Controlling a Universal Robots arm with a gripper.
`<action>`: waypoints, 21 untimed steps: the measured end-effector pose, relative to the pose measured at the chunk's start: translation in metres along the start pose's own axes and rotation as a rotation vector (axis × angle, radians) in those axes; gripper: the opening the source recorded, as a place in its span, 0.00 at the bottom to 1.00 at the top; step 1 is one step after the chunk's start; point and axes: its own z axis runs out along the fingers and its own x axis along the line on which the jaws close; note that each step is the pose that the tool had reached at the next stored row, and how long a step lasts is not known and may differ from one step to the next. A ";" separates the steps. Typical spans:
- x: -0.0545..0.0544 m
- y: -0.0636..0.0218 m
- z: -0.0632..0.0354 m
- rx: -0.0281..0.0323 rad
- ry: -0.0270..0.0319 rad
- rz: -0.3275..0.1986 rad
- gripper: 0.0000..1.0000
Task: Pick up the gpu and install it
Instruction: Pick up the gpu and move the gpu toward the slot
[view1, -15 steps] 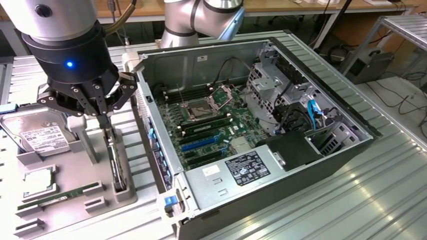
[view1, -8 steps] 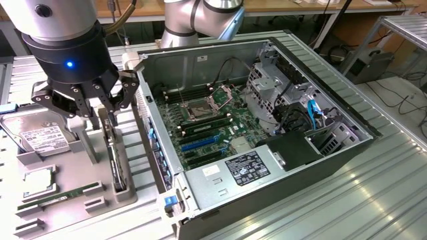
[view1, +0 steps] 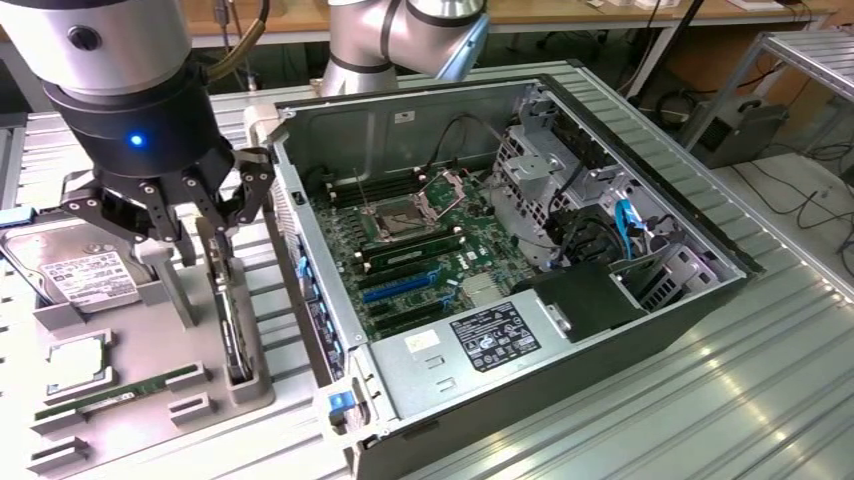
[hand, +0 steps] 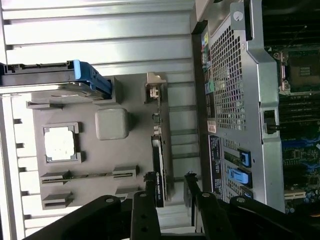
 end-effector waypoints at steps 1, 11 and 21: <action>0.002 -0.0003 0.0037 -0.0001 -0.0001 0.001 0.36; 0.004 -0.0013 0.0297 -0.0001 -0.0001 0.001 0.36; 0.005 -0.0021 0.0508 0.0001 0.0020 0.001 0.36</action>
